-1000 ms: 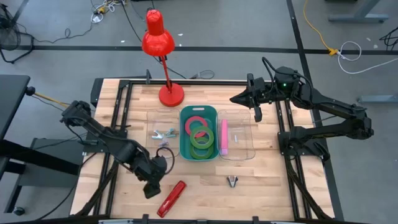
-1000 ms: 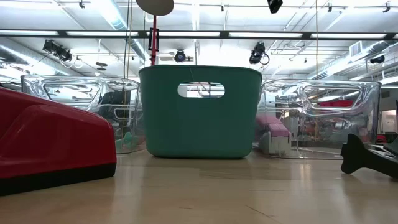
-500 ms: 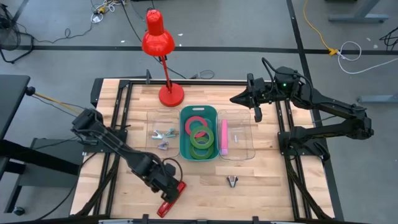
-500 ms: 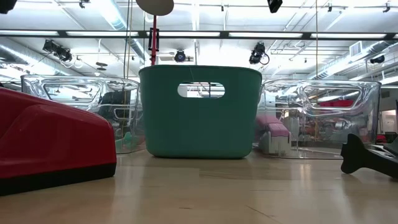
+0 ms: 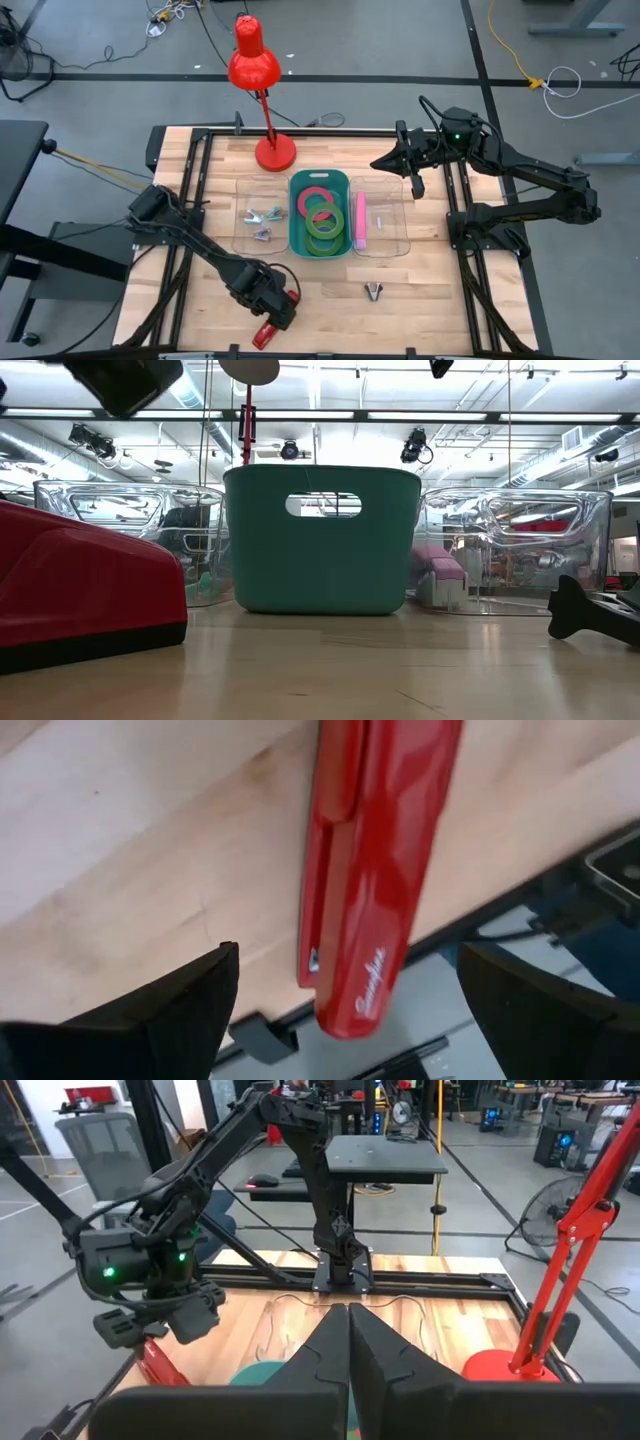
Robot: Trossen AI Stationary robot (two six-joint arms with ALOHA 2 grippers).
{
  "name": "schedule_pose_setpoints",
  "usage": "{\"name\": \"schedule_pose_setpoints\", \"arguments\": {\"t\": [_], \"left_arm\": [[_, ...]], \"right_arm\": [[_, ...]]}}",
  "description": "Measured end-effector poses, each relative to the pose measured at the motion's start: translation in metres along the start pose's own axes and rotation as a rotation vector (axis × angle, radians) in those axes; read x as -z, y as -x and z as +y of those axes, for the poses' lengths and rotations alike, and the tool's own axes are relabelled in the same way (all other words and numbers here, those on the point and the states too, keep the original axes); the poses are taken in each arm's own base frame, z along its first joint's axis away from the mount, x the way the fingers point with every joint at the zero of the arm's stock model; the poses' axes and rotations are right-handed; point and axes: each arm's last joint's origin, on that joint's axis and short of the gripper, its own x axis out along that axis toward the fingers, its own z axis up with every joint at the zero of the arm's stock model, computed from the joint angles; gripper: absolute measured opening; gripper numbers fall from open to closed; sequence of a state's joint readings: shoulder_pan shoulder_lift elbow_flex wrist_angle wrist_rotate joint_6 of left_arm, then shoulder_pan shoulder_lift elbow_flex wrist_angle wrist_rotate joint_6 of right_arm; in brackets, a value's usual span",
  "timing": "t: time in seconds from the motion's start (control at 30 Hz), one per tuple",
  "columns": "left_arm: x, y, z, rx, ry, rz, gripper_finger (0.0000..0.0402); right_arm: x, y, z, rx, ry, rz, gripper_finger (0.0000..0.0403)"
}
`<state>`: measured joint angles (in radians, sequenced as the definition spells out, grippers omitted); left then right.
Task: Pick and place Stapler, Stapler remover, tape
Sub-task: Put the red stapler into the right transparent bin
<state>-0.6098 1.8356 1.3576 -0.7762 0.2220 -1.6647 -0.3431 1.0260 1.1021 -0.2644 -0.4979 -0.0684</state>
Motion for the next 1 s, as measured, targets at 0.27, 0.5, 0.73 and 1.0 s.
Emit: {"name": "schedule_pose_setpoints", "arguments": {"t": [0.27, 0.5, 0.73, 1.0], "left_arm": [[-0.005, -0.024, 0.000, -0.055, -0.046, -0.002, 0.0376], [-0.008, -0.037, -0.007, -0.013, -0.104, -0.022, 0.0376], [-0.008, -0.039, -0.008, -0.001, -0.159, -0.018, 0.0354], [-0.009, -0.039, -0.009, 0.007, -0.158, -0.007, 0.0285]], "right_arm": [[0.000, 0.000, 0.000, 0.000, 0.001, 0.000, 0.0004], [0.000, 0.000, -0.001, 0.019, -0.001, 0.002, 0.0004], [0.001, 0.000, -0.001, 0.019, 0.000, 0.009, 0.0004], [0.001, 0.000, 0.000, 0.019, -0.001, 0.011, 0.0004]]}}
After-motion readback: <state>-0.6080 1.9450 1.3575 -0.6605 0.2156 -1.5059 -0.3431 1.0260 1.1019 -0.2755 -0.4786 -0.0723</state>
